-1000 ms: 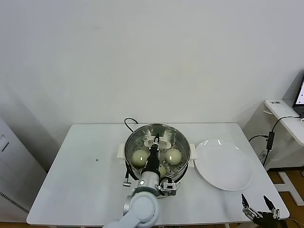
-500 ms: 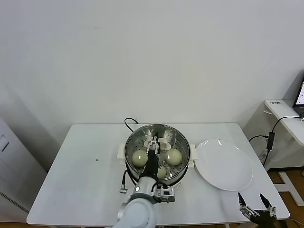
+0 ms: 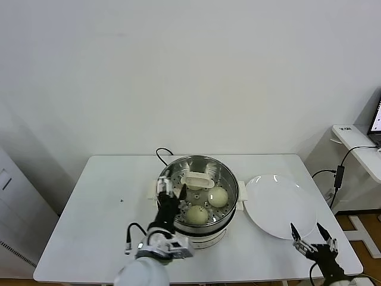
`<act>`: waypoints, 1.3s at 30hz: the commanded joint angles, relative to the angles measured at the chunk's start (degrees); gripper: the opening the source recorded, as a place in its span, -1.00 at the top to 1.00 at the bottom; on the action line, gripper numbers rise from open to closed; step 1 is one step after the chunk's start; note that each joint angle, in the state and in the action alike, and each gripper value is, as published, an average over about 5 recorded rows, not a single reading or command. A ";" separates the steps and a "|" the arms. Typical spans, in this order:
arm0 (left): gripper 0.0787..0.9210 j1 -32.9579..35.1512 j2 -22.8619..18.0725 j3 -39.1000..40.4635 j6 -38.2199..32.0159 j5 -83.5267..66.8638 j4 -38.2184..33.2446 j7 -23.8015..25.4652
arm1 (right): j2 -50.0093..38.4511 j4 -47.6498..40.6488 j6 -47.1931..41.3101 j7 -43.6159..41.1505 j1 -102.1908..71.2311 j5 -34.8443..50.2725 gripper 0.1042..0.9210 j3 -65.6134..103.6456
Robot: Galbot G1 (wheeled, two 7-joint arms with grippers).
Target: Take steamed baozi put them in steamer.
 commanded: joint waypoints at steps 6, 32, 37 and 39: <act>-0.77 8.74 -2.49 -26.98 -38.35 -33.64 0.71 -17.17 | -2.78 -0.18 -1.13 5.98 10.96 2.21 -0.76 -6.13; -0.77 21.29 -9.28 -42.10 -54.06 -52.64 11.64 -2.17 | -0.56 -3.15 -1.36 2.69 10.98 1.50 -0.76 -3.96; -0.77 21.15 -9.10 -42.64 -54.64 -53.99 13.22 -1.47 | -0.44 -2.87 -1.42 2.66 11.04 1.28 -0.76 -4.12; -0.77 21.00 -9.03 -42.89 -54.76 -54.19 13.83 -1.37 | -0.28 -2.72 -1.42 2.65 10.98 1.13 -0.76 -4.23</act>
